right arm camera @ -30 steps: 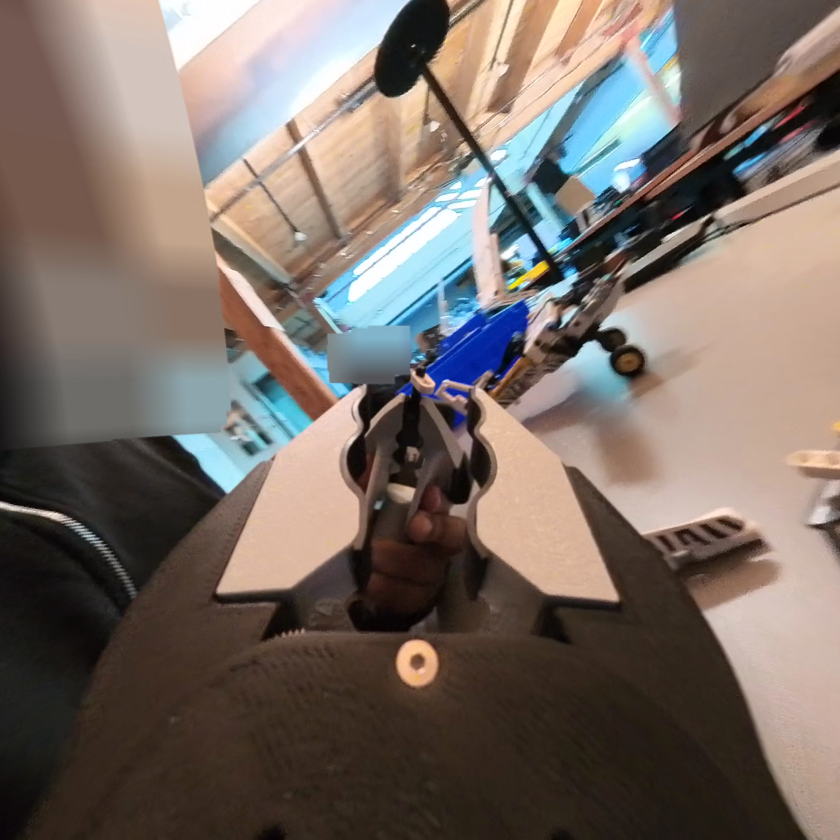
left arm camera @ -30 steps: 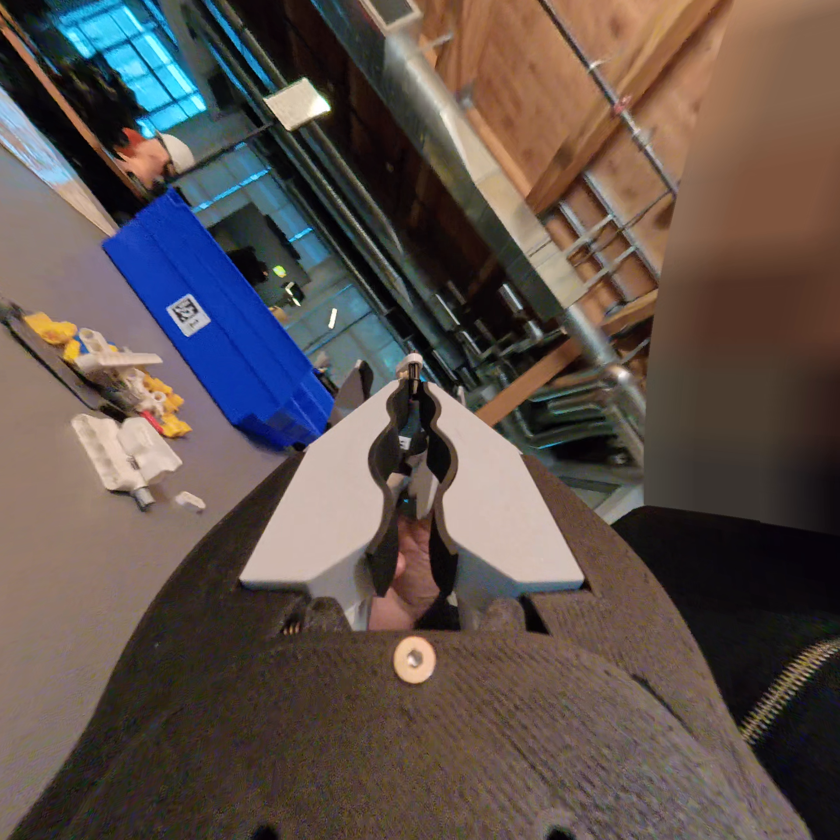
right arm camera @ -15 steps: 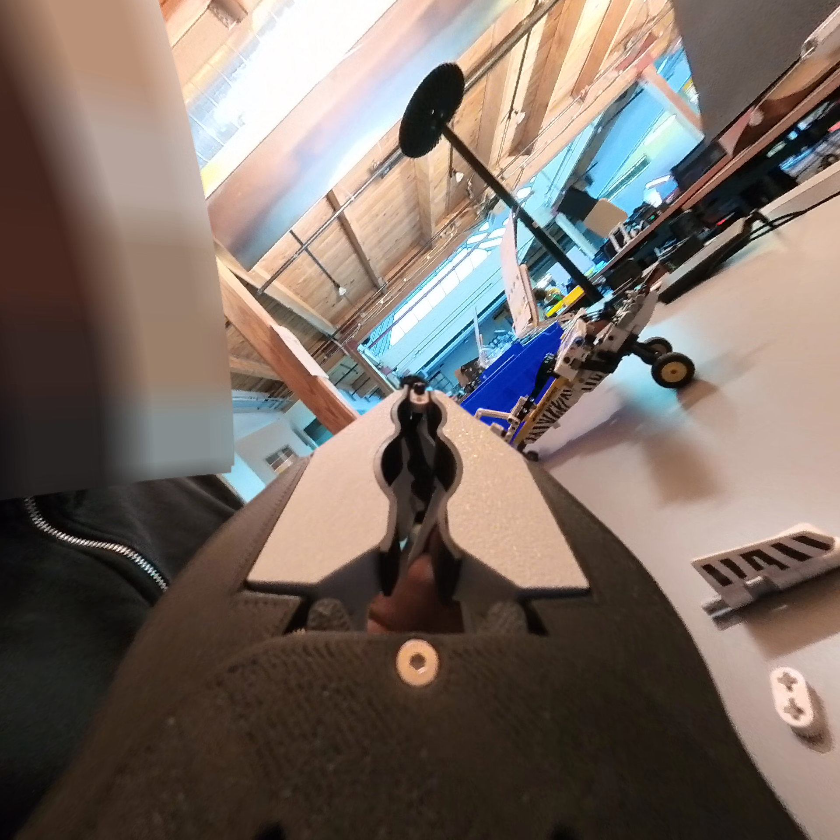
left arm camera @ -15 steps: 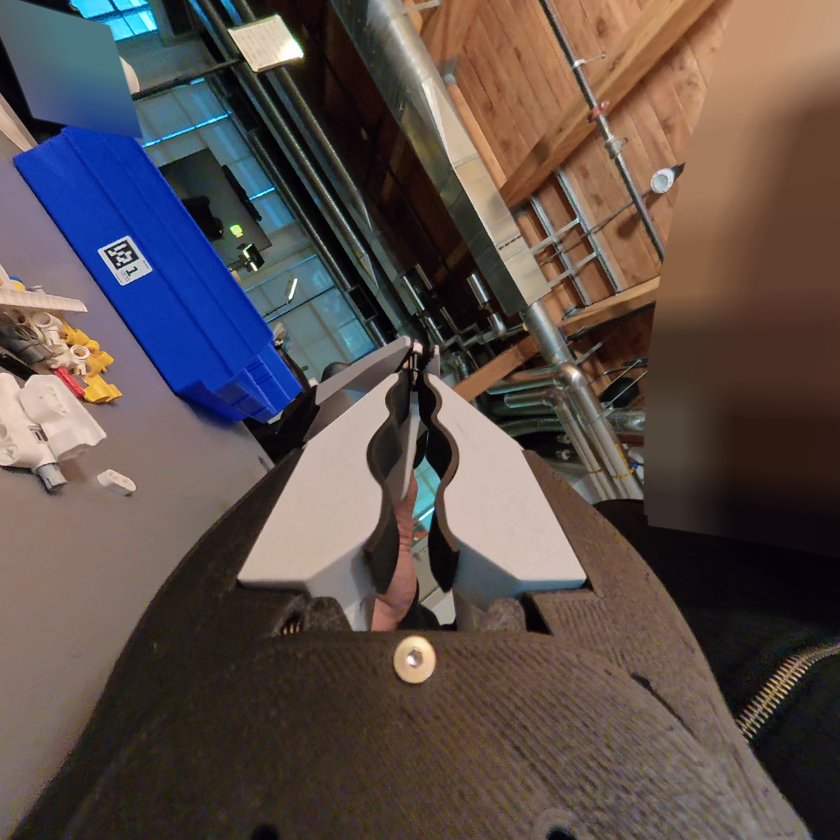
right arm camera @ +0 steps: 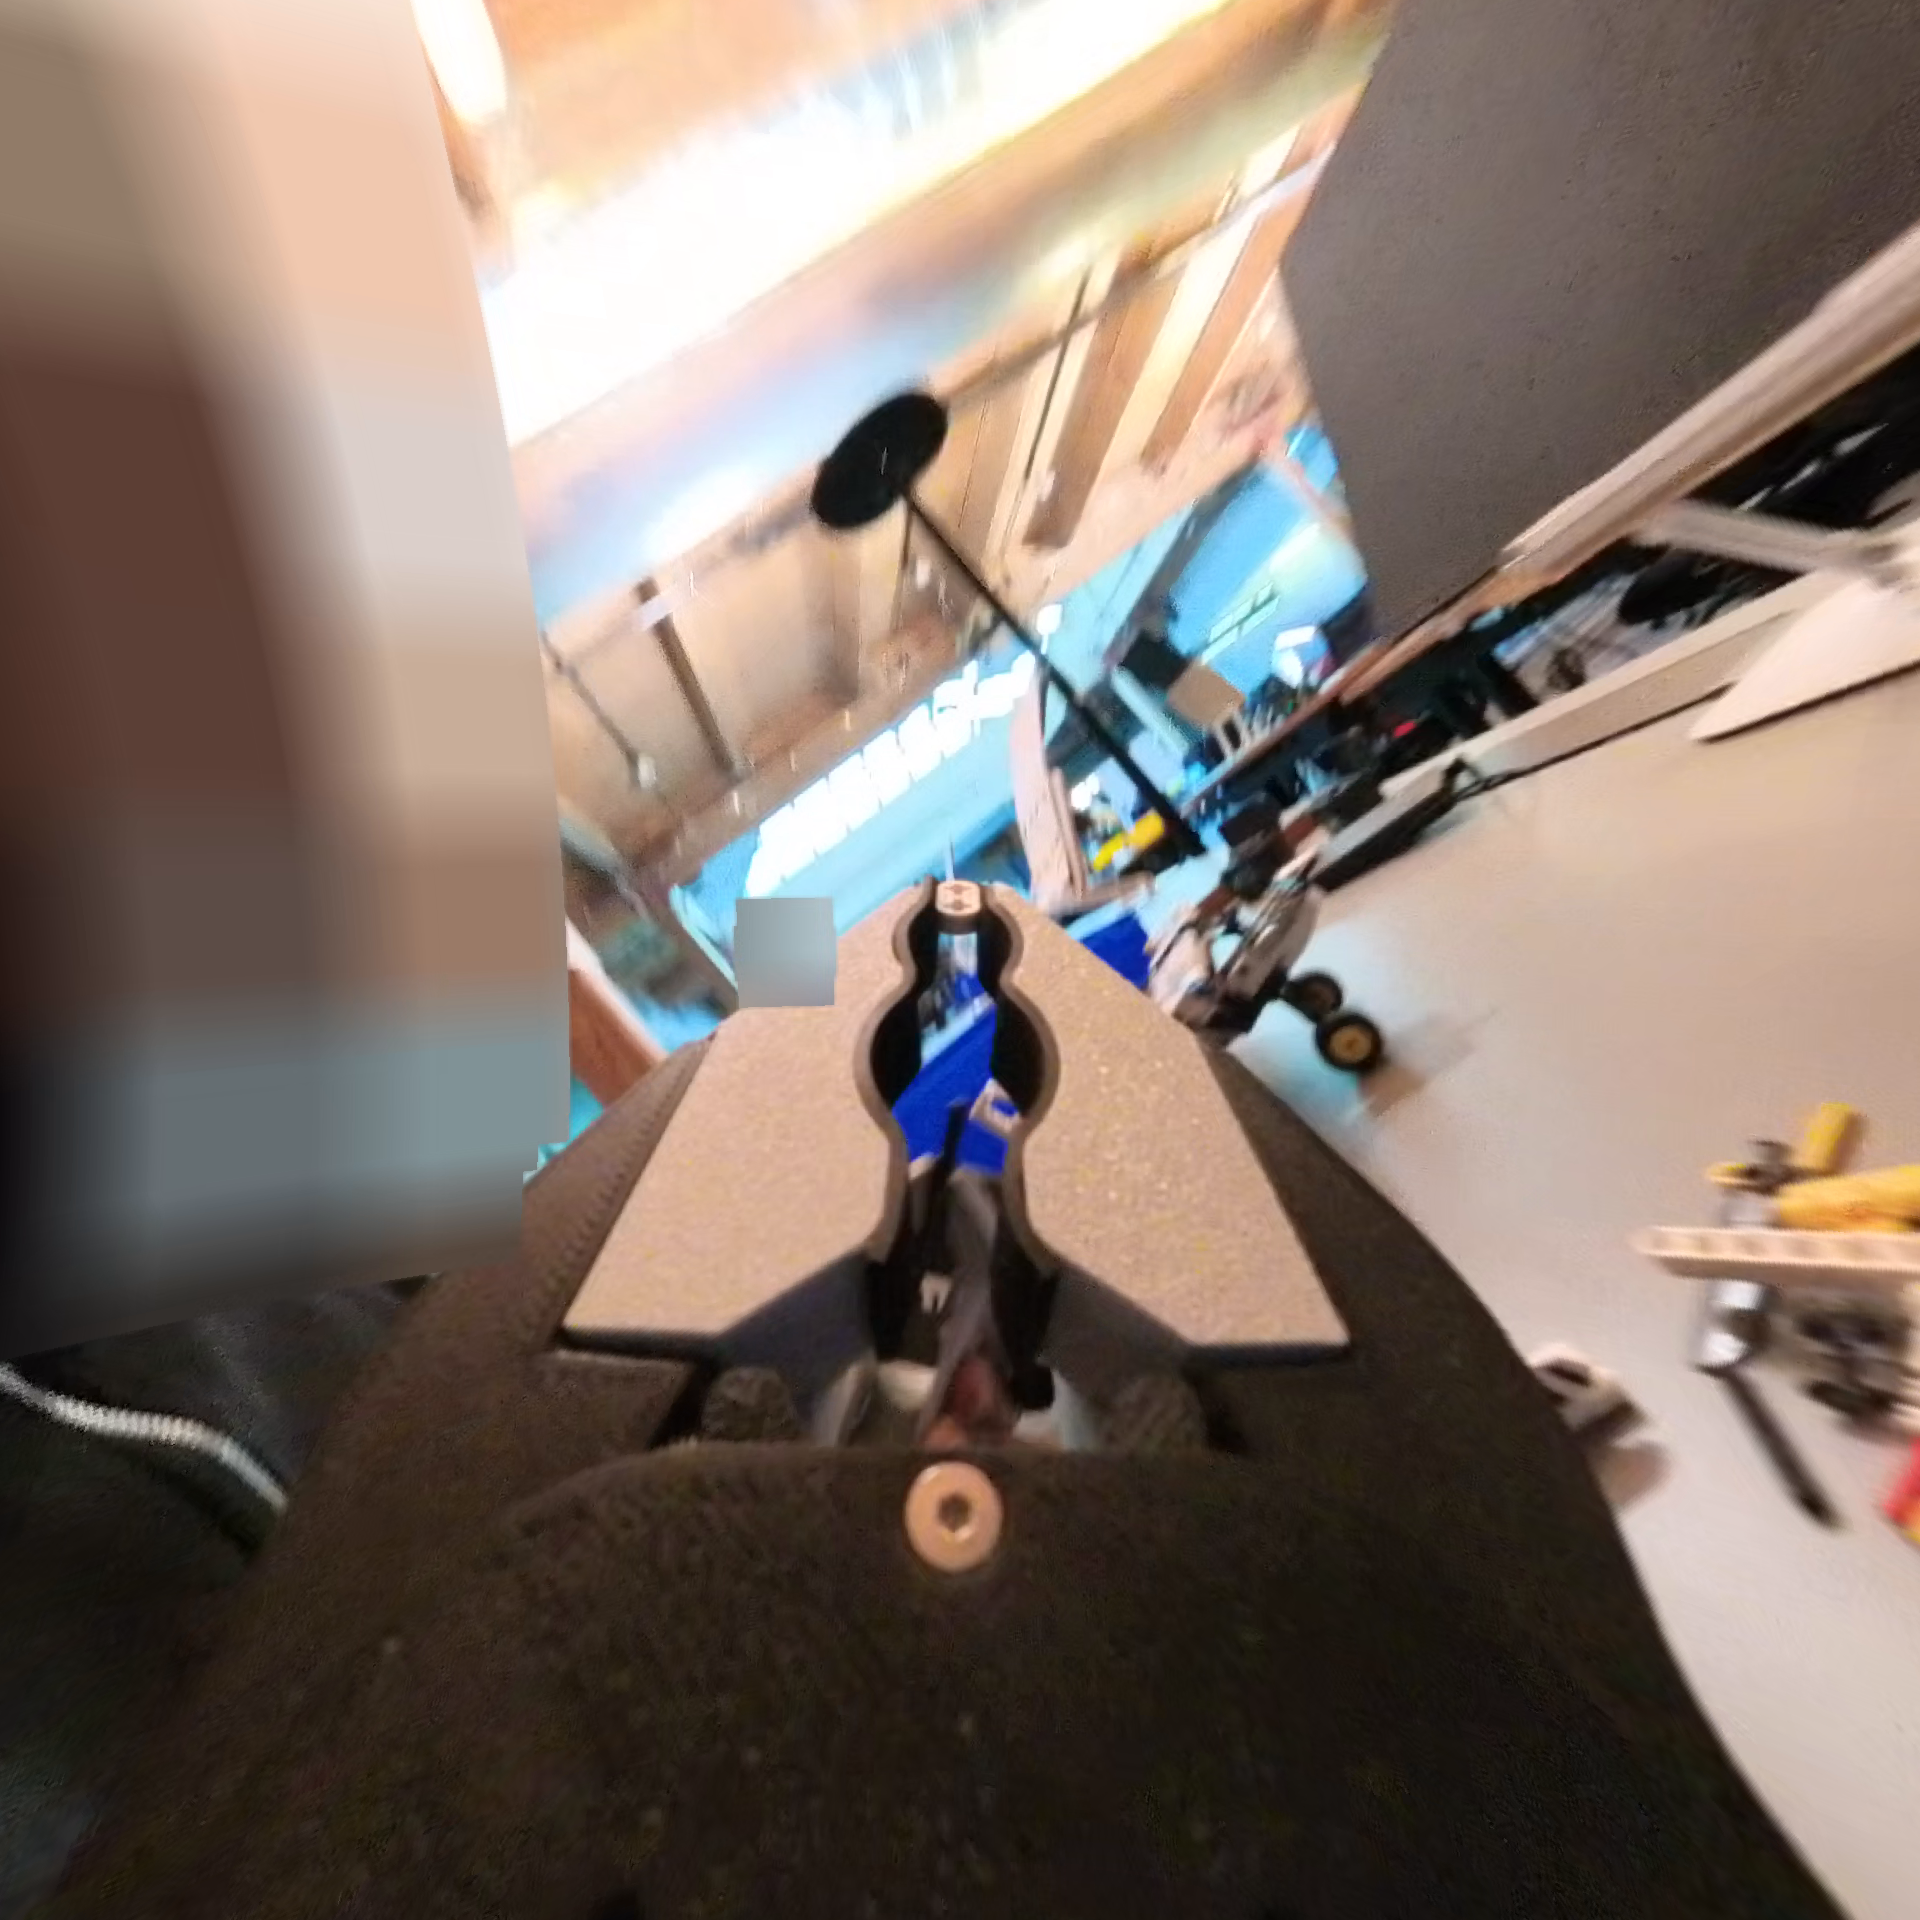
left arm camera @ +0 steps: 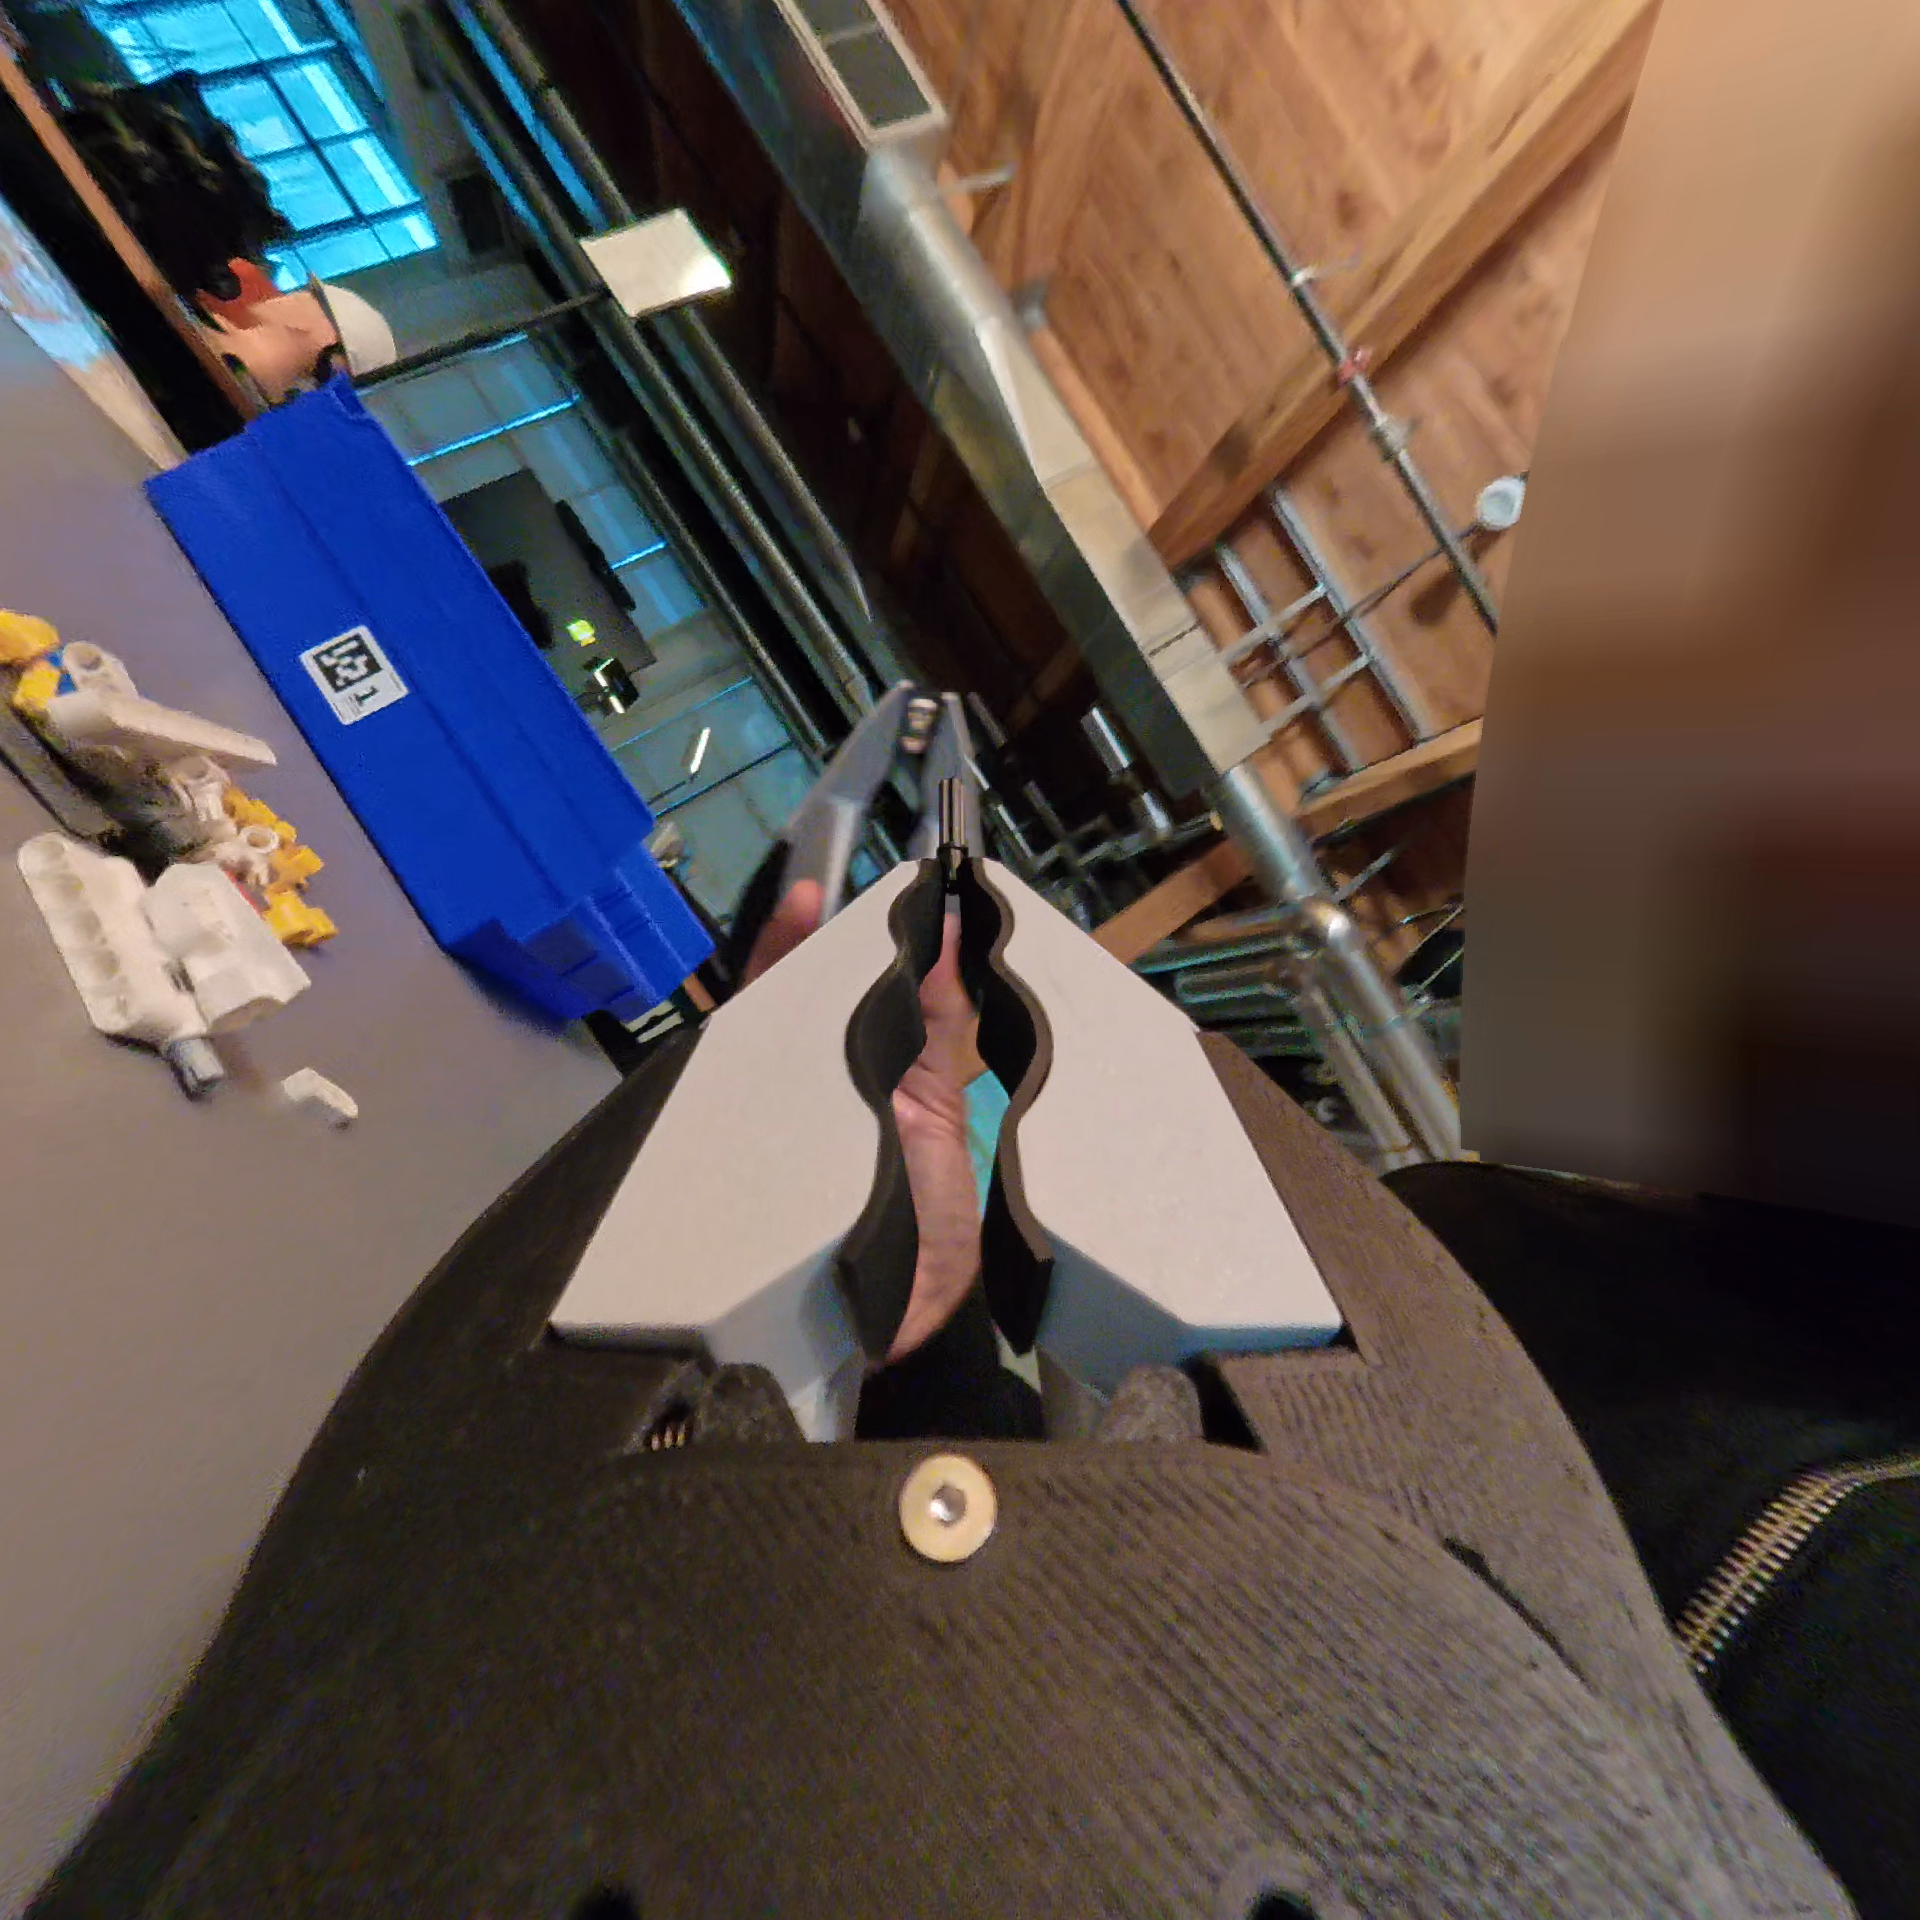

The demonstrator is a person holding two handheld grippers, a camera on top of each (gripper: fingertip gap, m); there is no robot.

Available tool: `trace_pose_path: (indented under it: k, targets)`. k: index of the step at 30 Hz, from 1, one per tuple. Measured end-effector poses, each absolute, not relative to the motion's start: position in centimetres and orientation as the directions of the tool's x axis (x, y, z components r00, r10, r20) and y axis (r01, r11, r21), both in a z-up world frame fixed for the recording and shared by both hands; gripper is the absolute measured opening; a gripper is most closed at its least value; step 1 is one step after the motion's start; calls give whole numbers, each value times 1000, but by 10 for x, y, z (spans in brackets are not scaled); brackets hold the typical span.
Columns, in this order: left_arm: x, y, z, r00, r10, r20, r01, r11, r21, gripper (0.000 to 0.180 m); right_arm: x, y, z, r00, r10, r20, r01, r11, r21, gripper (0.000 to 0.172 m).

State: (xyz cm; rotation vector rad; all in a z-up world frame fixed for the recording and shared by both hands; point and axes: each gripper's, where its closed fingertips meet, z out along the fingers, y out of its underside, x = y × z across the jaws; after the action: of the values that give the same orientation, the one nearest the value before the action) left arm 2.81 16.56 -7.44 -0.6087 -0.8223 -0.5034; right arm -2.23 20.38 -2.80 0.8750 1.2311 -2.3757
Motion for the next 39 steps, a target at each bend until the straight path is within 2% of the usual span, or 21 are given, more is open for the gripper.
trace_pose_path:
  k: [3,7,10,11,15,17,18,19,25,30,33,39]
  targets:
    - [26,165,-74,603,-125,788,606,714,-351,3,-1,178,-34,-812,91,-577,480,-458,-748,4]
    - [27,161,-74,648,9,761,538,702,-467,3,-33,193,-99,-752,347,-561,523,-203,-828,5]
    - [27,157,-72,679,133,722,468,679,-565,2,-50,217,-159,-698,580,-421,561,77,-824,5]
    - [27,158,-73,684,161,712,456,667,-589,2,-51,221,-167,-693,606,-390,567,125,-814,5]
    - [27,166,-79,678,218,702,458,622,-635,3,-58,228,-178,-693,669,-269,534,225,-815,7]
    - [26,167,-83,667,234,707,468,606,-643,2,-61,231,-183,-686,692,-223,527,263,-808,21]
    - [25,167,-85,659,251,709,470,598,-649,2,-62,232,-185,-682,701,-211,528,271,-805,31]
    - [23,166,-88,651,269,709,471,590,-656,2,-62,232,-185,-683,702,-201,524,278,-805,33]
    - [10,155,-98,599,349,721,479,565,-672,2,-71,249,-162,-680,727,-94,385,245,-890,36]
    - [1,155,-102,589,425,687,478,502,-721,2,-70,259,-144,-691,695,-199,374,108,-921,35]
    - [-4,165,-109,599,489,634,490,402,-773,2,-69,263,-136,-697,670,-257,373,34,-927,34]
    - [-22,192,-125,675,623,396,465,56,-883,2,-66,268,-124,-713,631,-306,354,-53,-934,32]
